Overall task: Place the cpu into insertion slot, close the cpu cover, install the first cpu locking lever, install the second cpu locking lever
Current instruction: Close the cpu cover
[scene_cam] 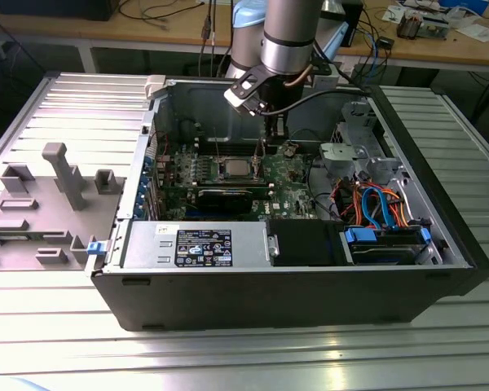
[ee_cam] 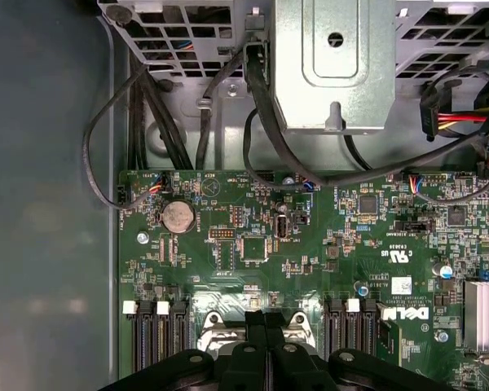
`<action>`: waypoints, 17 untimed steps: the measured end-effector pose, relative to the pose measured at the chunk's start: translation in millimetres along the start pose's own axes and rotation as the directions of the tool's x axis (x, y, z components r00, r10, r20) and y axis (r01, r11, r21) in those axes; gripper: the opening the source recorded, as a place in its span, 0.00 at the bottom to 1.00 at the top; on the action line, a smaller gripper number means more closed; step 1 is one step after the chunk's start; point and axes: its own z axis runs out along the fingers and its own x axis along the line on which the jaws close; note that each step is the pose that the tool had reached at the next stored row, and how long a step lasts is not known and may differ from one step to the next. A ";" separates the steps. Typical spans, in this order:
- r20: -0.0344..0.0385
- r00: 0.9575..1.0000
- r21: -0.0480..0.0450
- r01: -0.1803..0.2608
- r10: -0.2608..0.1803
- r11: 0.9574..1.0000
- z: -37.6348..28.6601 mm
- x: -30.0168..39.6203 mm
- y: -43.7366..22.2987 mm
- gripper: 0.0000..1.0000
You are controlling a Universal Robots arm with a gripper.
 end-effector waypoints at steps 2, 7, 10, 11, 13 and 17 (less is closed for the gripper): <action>0.000 1.000 0.000 0.000 0.000 1.000 0.0 0.0 -0.6 0.11; 0.000 1.000 0.000 0.000 0.000 1.000 0.0 0.0 -2.2 0.11; 0.000 1.000 0.000 0.001 -0.001 1.000 0.0 0.0 -4.2 0.11; 0.000 1.000 0.000 0.001 -0.001 1.000 0.0 0.0 -5.0 0.11; 0.000 1.000 0.000 0.001 -0.001 1.000 0.0 0.0 -6.7 0.11; 0.000 1.000 0.000 0.002 -0.002 1.000 -0.1 0.0 -9.8 0.11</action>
